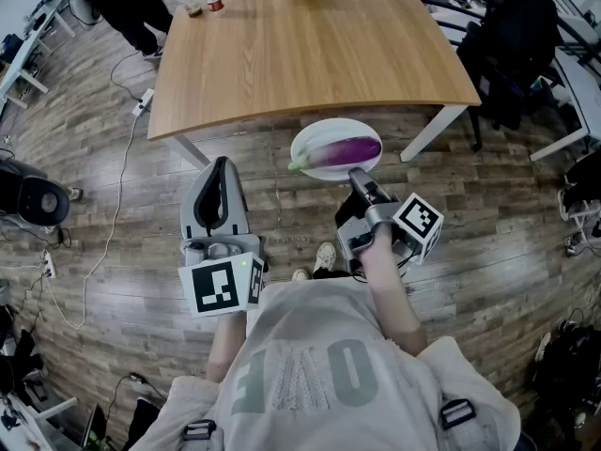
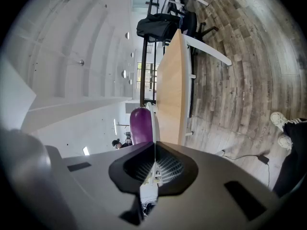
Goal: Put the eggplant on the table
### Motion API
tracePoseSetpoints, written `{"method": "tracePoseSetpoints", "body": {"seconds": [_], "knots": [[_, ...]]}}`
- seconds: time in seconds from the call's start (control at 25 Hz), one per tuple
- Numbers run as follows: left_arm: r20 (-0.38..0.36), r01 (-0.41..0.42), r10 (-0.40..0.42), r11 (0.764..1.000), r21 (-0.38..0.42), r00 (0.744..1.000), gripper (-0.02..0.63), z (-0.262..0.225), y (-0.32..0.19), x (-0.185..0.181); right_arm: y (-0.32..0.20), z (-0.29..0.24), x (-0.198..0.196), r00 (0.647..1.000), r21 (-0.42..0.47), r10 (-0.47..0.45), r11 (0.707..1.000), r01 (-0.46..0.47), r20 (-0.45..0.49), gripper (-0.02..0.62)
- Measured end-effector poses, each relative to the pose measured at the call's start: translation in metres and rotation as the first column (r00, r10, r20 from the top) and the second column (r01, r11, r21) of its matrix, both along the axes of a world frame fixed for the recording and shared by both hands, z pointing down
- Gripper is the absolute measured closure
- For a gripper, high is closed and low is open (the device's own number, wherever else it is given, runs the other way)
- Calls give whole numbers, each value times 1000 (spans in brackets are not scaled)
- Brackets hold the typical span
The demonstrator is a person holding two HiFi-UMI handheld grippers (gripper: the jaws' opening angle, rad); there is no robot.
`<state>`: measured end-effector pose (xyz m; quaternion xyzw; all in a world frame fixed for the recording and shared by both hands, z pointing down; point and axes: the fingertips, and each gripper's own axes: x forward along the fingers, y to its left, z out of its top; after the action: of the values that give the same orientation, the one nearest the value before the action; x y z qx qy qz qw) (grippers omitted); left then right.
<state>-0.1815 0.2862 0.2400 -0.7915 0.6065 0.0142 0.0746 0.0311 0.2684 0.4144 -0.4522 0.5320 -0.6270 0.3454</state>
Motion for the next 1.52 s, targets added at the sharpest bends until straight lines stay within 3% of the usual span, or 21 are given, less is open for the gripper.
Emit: {"method": "tracePoseSetpoints", "body": {"seconds": [0.6, 0.76, 1.04, 1.52], "knots": [[8, -17, 17, 1000, -9, 1000, 598, 10, -9, 15, -7, 14, 2, 1000, 1, -23, 1000, 23, 17, 571], [5, -7, 7, 1000, -25, 1000, 598, 12, -34, 22, -33, 21, 8, 997, -14, -56, 998, 57, 53, 571], [0, 28, -28, 1000, 1, 1000, 598, 5, -75, 24, -74, 20, 20, 998, -5, -68, 998, 68, 18, 571], [0, 48, -48, 999, 10, 999, 598, 3, -86, 32, -88, 18, 36, 997, -8, -75, 997, 75, 18, 571]]}}
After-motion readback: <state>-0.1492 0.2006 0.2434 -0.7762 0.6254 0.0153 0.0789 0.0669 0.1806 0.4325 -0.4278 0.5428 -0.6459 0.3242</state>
